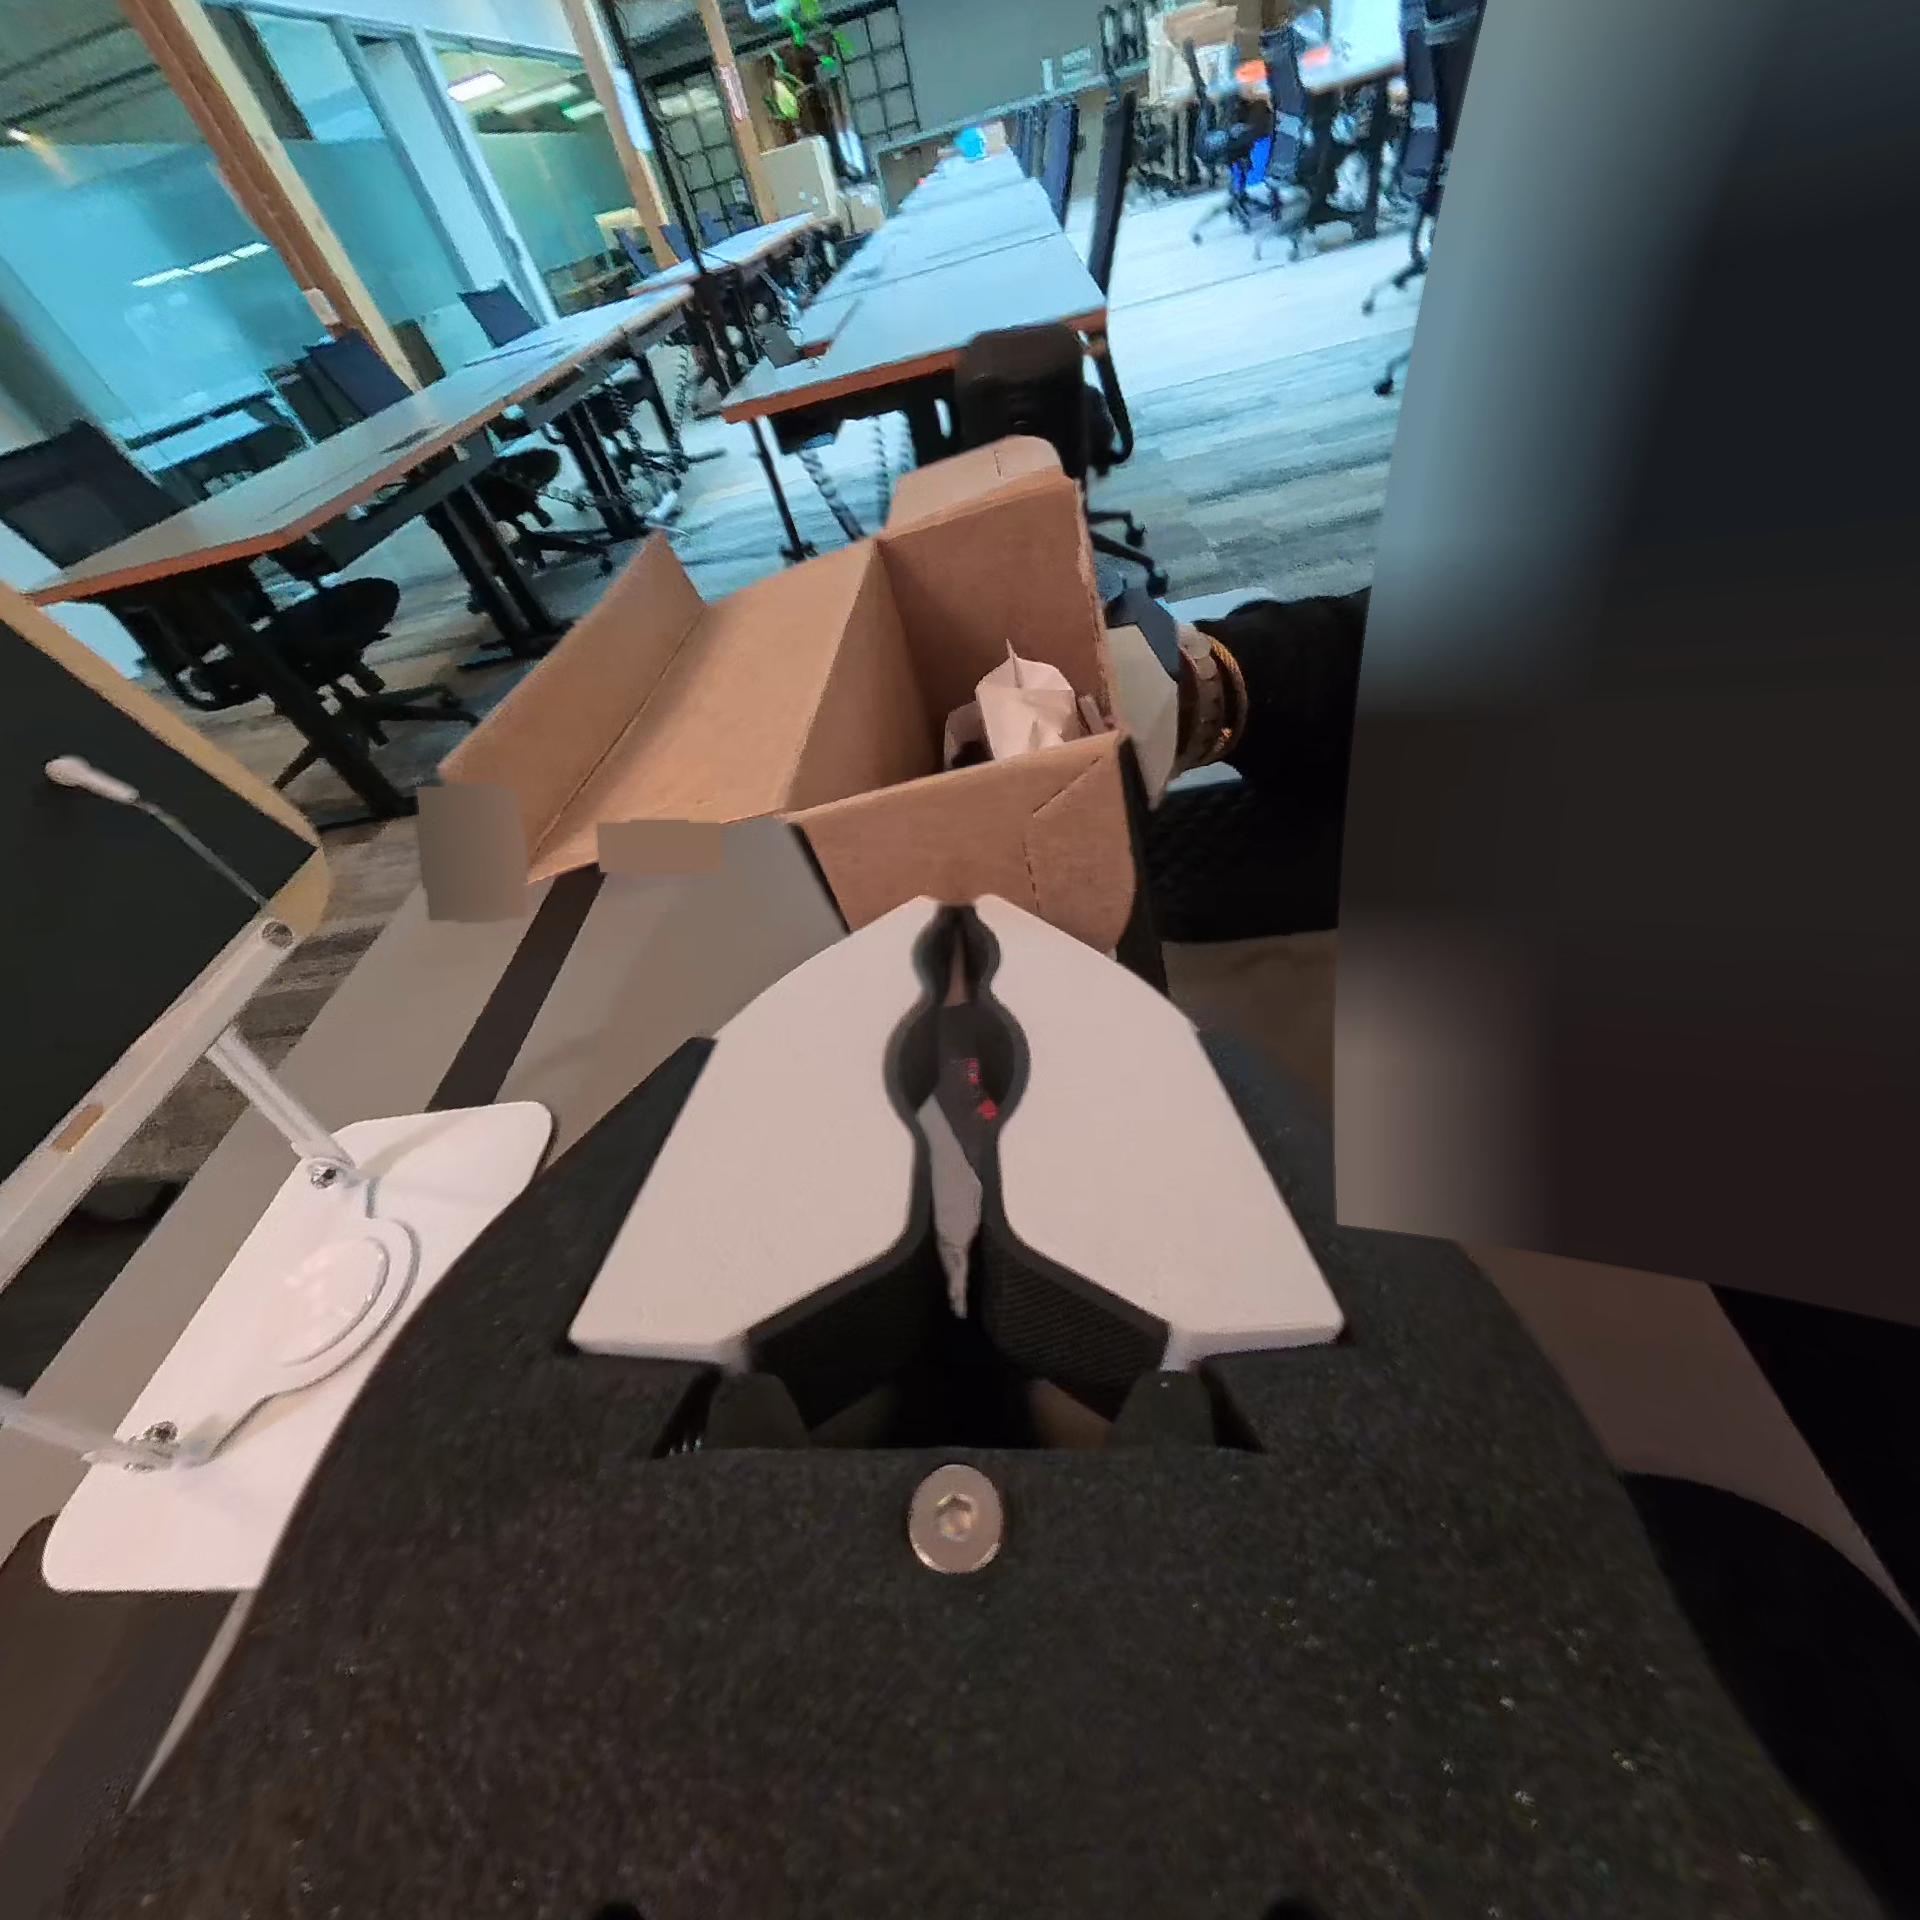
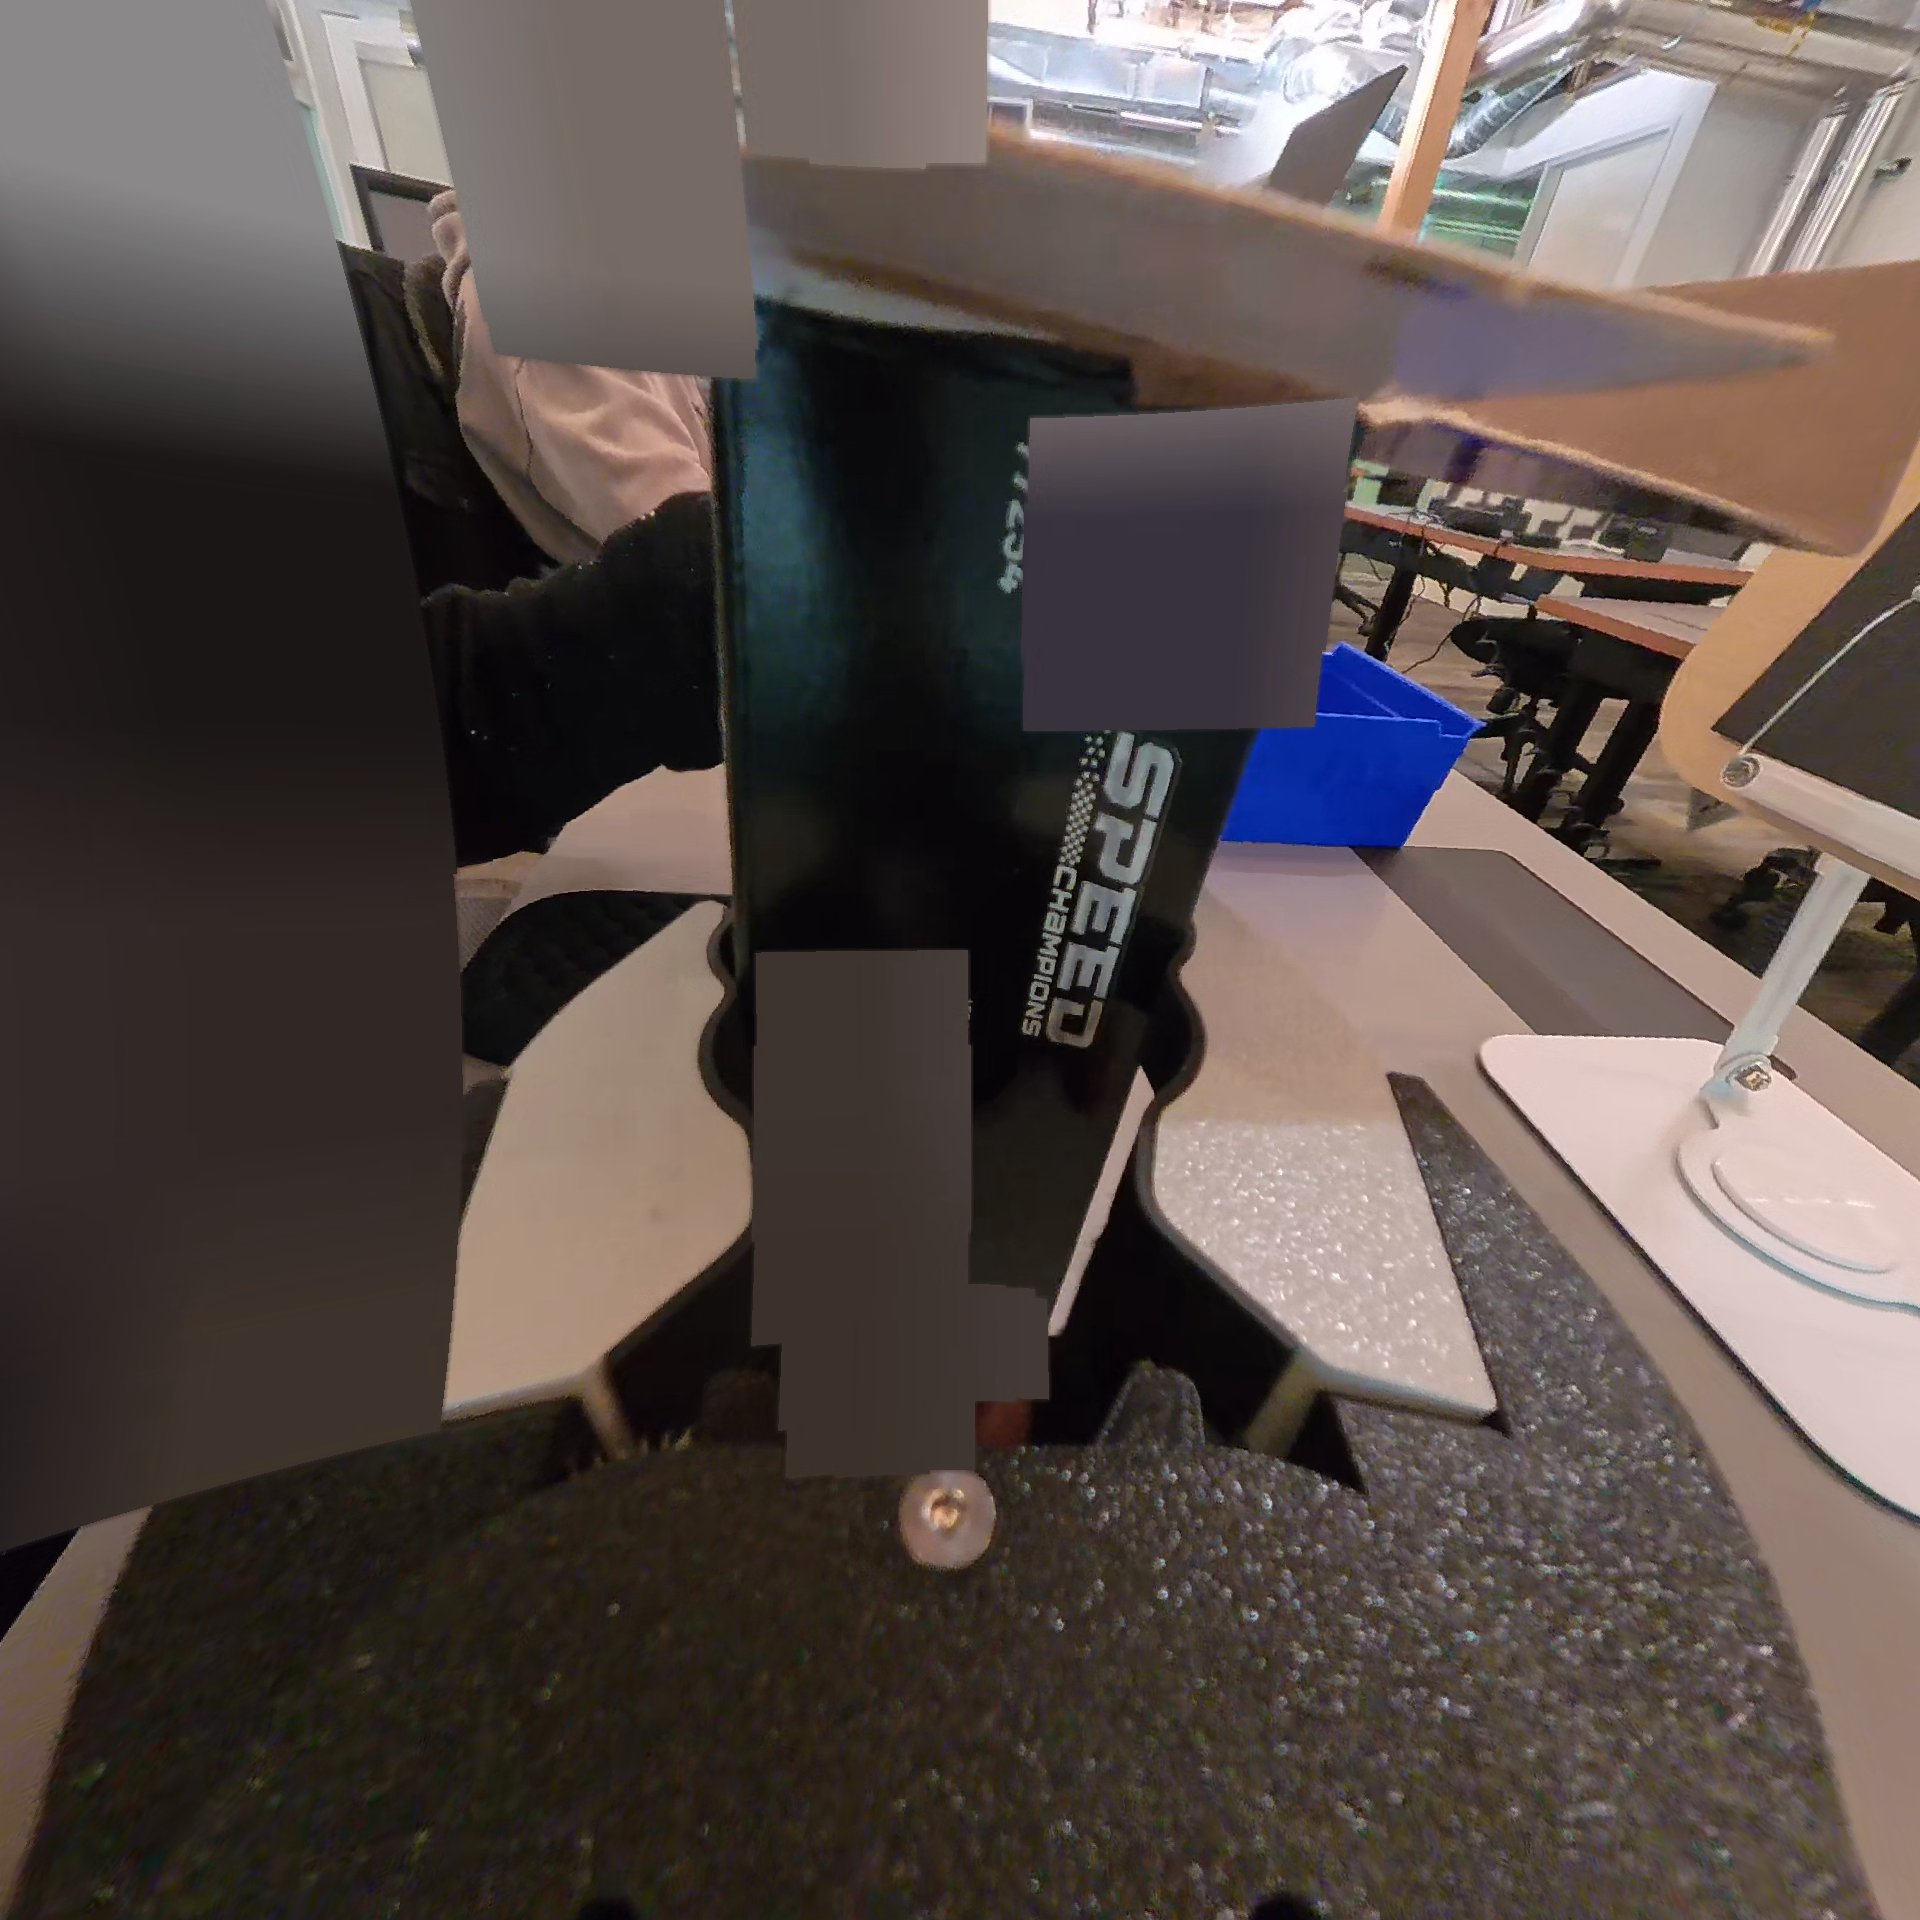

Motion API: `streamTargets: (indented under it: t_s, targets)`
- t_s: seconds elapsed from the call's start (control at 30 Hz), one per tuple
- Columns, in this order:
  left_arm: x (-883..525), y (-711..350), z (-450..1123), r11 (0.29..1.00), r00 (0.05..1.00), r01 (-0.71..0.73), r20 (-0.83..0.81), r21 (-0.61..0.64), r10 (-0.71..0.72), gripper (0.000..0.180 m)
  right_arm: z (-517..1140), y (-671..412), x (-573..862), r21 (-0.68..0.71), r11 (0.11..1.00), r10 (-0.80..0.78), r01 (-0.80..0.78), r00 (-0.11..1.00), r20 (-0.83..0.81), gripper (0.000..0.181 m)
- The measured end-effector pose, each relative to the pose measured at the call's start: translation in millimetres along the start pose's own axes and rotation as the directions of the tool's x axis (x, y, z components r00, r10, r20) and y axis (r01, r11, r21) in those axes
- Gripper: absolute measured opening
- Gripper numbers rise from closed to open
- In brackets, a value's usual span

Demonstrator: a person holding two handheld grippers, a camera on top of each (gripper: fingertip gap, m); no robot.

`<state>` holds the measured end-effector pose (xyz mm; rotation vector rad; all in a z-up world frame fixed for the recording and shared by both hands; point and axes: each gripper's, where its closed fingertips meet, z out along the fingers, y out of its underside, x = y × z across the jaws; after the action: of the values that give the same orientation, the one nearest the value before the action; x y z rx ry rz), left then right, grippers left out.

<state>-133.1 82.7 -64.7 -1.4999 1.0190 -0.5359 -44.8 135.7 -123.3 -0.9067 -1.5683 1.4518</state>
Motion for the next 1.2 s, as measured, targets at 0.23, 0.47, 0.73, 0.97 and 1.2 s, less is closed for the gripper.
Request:
streamTargets:
  t_s: [0.23,0.47,0.73,0.97,1.2]
  targets:
    - [3.1,32.1,-21.2,0.979,0.972,0.197,0.119,0.047,-0.201,0.095,2.8,0.2,-0.6,-0.011,1.0,0.0,0.0,1.0,0.014,0.075]
    - [23.9,68.4,38.1,0.952,0.947,0.305,0.102,0.023,-0.306,0.114,3.4,0.1,-1.4,-0.012,1.0,-0.001,0.002,1.0,0.016,0.075]
    - [21.9,54.7,68.1,0.954,0.95,0.294,0.093,0.051,-0.298,0.085,1.0,3.5,1.8,-0.046,0.998,0.051,-0.05,0.998,0.028,0.074]
    - [21.1,59.2,59.7,0.961,0.948,0.274,0.164,0.024,-0.274,0.119,-4.9,4.4,14.8,-0.012,0.994,0.108,-0.109,0.994,-0.031,0.117]
    - [29.2,51.8,68.8,0.977,0.97,0.214,0.118,0.014,-0.214,0.102,12.0,0.9,-5.9,-0.028,0.998,0.057,-0.055,0.997,0.06,0.104]
